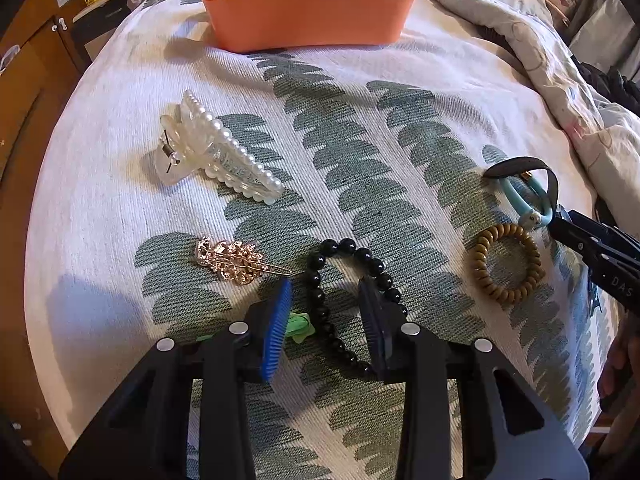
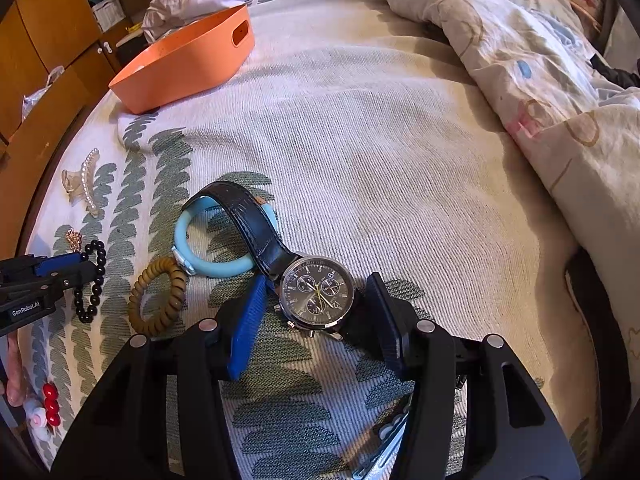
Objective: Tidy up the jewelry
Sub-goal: 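Close the left tool on the black bead bracelet while the right tool closes on the watch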
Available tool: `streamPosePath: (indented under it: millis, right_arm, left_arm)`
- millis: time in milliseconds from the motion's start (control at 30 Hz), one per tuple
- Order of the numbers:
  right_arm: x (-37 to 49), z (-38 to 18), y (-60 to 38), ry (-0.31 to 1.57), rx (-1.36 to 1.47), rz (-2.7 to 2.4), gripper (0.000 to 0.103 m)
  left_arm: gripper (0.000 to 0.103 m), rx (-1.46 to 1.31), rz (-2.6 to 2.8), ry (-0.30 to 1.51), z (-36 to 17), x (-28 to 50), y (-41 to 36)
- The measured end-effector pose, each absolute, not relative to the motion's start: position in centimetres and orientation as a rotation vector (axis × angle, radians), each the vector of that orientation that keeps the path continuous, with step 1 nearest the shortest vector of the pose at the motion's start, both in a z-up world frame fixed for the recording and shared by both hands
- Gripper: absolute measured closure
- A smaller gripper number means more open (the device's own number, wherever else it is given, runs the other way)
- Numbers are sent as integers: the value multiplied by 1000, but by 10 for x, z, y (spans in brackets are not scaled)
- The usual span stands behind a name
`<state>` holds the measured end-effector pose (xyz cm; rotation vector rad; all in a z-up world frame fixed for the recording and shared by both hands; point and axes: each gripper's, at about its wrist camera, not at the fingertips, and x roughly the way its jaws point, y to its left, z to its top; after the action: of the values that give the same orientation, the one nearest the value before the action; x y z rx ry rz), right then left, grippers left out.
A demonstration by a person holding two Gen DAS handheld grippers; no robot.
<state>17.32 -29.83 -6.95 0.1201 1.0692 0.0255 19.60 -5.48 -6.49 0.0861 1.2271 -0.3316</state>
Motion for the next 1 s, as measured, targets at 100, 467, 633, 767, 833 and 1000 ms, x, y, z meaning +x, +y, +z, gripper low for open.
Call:
streamPosePath:
  millis: [100,467,633,767,833,1000]
  right_arm:
    - [173,-69,-299,1069,129,27,51]
    - [172,-61,-303,1052,156,36,57]
    - [176,-67,-303,1055,148,46,57]
    - [178,-69,-301,1054,112,57,52]
    - [180,-72,-303,1060,102,57,46]
    - [183,-77,-305,1067,88,54,38]
  left_arm:
    - [81,77,-328,1230,-66,198,-57]
    - [93,56,-337,1221,-61,196,-48]
    - [93,62,-341,1224,-63,195,-48]
    - [93,62,-338,1229,-65,197,-50]
    - [93,66,-339,1229,-66,198,-52]
    - [93,66,-343,1236,-67,200,-55]
